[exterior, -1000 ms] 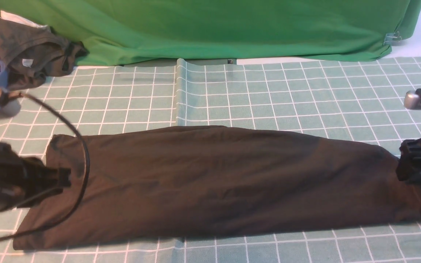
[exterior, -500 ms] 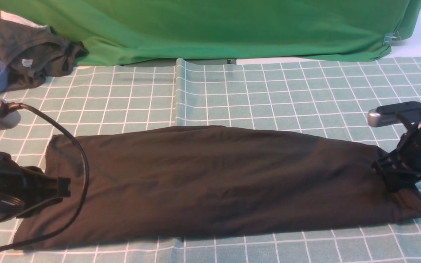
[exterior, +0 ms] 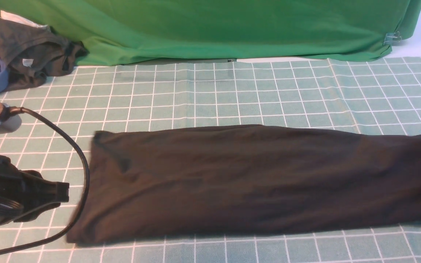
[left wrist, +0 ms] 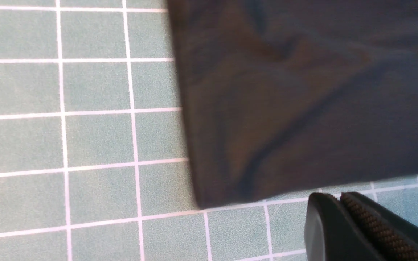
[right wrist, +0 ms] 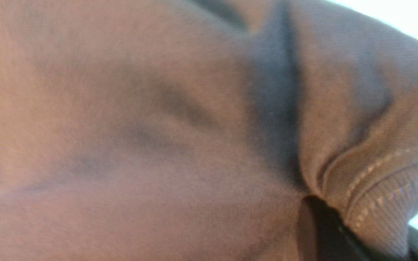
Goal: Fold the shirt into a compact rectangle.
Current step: 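Pull the folded dark garment lengthwise by its ends to straighten it flat on the table, then fold the right end of the dark garment over onto its left end with the right gripper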
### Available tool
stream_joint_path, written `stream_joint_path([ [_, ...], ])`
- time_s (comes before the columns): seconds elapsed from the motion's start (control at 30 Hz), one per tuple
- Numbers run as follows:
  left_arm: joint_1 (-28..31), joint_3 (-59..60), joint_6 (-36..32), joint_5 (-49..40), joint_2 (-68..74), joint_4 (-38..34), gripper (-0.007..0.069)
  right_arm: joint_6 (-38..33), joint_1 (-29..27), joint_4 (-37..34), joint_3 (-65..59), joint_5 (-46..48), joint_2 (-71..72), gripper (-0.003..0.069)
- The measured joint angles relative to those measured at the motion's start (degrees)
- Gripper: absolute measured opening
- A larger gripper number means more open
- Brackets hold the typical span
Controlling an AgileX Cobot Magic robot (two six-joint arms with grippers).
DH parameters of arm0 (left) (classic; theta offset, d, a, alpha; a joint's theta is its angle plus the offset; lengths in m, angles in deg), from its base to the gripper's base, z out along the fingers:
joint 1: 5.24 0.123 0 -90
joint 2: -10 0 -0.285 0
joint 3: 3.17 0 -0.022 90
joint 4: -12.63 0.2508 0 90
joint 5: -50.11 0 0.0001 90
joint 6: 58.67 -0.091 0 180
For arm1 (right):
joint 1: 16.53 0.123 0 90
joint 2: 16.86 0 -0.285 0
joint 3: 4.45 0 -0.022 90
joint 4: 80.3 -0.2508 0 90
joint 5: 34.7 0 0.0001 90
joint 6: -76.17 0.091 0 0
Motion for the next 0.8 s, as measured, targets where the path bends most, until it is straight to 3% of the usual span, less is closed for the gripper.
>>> stream_joint_path([
  [0.13, 0.0, 0.0, 0.0, 0.1, 0.0, 0.0, 0.0006, 0.1, -1.3, 0.3, 2.8, 5.2, 2.6, 0.007],
  [0.3, 0.0, 0.0, 0.0, 0.8, 0.0, 0.5, 0.0006, 0.1, 2.0, -3.6, 8.3, 11.7, 6.4, 0.007],
  [0.43, 0.0, 0.0, 0.9, 1.9, 0.0, 3.4, 0.0006, 0.7, 8.1, -6.1, 12.5, 15.4, 7.5, 0.0069],
  [0.57, 0.6, 0.0, 6.7, 2.3, 0.0, 10.8, 0.0006, 3.0, 17.5, -9.1, 16.7, 16.5, 7.7, 0.0067],
  [0.7, 2.3, 0.0, 10.9, 1.7, 0.0, 15.2, 0.0006, 6.1, 27.6, -11.6, 18.9, 13.2, 7.7, 0.0067],
  [0.73, 2.4, 0.0, 11.0, 1.7, 0.0, 15.2, 0.0006, 6.3, 28.1, -11.9, 19.0, 12.9, 7.7, 0.0067],
  [0.8, 3.2, 0.0, 11.7, 1.5, 0.0, 14.2, 0.0006, 8.7, 34.2, -14.1, 19.2, 9.1, 7.2, 0.0067],
])
